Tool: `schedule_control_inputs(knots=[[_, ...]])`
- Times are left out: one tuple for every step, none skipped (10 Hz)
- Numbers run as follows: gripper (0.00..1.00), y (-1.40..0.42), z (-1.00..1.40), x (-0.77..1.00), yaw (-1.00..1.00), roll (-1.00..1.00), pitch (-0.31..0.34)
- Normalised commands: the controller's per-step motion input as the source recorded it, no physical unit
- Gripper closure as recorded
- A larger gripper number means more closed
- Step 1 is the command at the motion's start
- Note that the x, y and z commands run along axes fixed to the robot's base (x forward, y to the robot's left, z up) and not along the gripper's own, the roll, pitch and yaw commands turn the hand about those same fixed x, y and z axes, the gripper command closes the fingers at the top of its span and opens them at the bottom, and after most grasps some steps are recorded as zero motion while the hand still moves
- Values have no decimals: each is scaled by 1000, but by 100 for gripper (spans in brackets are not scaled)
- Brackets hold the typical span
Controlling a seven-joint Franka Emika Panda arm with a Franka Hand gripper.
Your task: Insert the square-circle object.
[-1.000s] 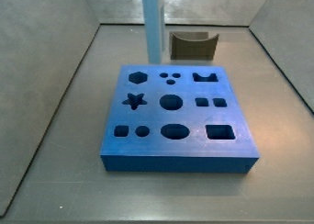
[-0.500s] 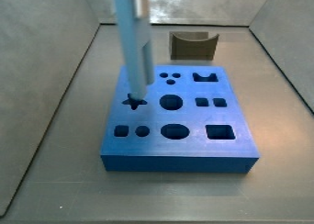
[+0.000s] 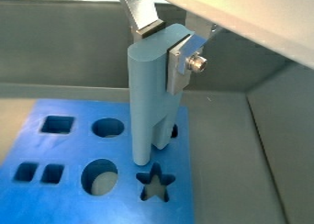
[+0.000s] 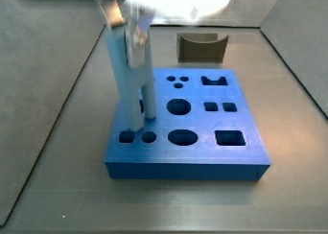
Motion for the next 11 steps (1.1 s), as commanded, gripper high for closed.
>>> schedule_control_inputs(knots=[[100,-51,-54,0,-1000,-6,0],[100,-46,-23,0,-1000,0,0],[100,-37,-60,0,-1000,0,0],[100,-34,-100,0,-1000,0,0],[100,-31,-97,0,-1000,0,0],[100,-31,-89,0,-1000,0,0],[100,-31,-74,0,-1000,0,0],[100,-29,-77,0,-1000,1,0],[100,-29,-77,0,-1000,6,0],[100,-29,-80,0,-1000,7,0],[100,-34,-91,0,-1000,30,0]])
